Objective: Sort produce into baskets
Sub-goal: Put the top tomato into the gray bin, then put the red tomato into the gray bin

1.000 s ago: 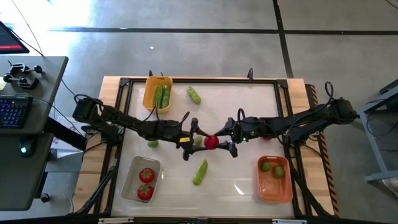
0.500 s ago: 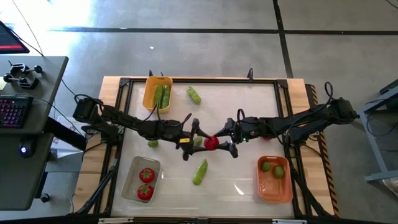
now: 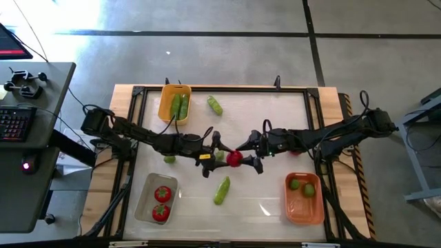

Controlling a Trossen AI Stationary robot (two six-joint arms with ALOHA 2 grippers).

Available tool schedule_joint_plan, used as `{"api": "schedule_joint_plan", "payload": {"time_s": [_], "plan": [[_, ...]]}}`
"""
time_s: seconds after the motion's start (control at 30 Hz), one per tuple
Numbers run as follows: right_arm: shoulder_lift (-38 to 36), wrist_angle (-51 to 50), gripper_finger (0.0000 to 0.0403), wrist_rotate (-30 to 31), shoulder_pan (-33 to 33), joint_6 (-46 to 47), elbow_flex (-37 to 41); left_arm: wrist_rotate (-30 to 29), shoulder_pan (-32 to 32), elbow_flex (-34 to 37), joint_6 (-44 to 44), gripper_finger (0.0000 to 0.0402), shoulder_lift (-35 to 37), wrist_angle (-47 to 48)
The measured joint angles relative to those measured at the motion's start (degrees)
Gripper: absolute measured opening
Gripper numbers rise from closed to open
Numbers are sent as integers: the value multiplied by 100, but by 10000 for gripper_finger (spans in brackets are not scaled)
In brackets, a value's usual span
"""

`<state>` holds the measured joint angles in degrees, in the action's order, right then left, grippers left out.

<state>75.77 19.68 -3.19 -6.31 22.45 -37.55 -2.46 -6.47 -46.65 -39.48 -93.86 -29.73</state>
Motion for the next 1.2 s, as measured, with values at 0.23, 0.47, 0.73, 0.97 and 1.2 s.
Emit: {"api": "schedule_joint_plan", "payload": {"time_s": [0.23, 0.47, 0.73, 0.97, 1.2], "plan": [[-13, 356, 265, -289, -9, -50, -58, -335, -188, 11, -242, 251, -13, 10], [-13, 260, 265, -286, -9, -203, -114, -351, -171, 11, -189, 235, -11, 293], [-63, -504, 265, 432, 5, -626, -116, -345, -140, 11, 27, 165, 16, 788], [-317, -1651, 265, 1200, -18, -449, -116, -307, -130, 10, 340, 116, 25, 1028], [-600, -3488, 266, 2521, -207, 60, -116, 182, 114, 483, 1293, 56, 39, 180]]}}
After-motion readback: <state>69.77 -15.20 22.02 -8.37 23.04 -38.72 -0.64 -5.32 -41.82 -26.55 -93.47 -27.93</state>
